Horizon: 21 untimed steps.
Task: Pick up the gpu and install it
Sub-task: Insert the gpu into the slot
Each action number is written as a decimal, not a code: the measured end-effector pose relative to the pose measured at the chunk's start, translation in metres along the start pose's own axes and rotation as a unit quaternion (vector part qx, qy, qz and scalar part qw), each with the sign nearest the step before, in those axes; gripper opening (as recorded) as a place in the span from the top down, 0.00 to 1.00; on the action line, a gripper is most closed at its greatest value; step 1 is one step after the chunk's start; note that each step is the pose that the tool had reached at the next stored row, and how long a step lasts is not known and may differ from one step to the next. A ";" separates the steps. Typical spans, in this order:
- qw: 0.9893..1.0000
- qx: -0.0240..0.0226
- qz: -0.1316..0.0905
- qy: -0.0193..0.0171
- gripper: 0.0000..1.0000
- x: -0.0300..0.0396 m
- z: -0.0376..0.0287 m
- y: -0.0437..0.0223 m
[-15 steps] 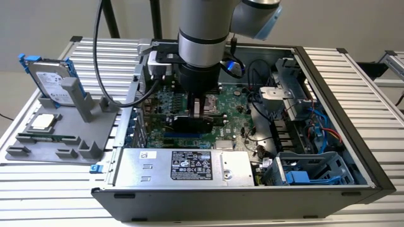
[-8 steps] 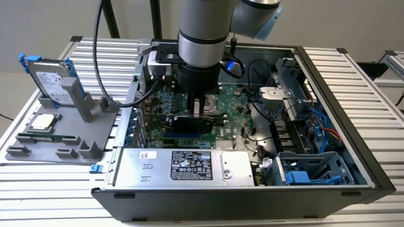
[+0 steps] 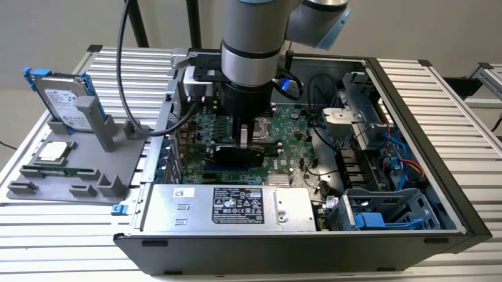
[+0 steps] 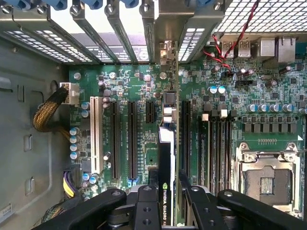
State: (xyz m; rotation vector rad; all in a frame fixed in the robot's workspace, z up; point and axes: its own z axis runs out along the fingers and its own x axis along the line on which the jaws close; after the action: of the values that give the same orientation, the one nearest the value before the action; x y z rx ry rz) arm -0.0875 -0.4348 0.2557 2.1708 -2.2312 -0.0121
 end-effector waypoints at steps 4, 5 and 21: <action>1.000 0.000 0.000 0.000 1.00 0.0001 0.0018 0.0005; 1.000 0.000 0.000 0.000 1.00 0.0001 0.0018 0.0005; 1.000 0.000 0.000 0.000 1.00 0.0011 0.0037 0.0014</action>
State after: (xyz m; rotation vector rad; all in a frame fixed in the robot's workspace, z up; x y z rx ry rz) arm -0.0890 -0.4360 0.2521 2.1710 -2.2311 -0.0118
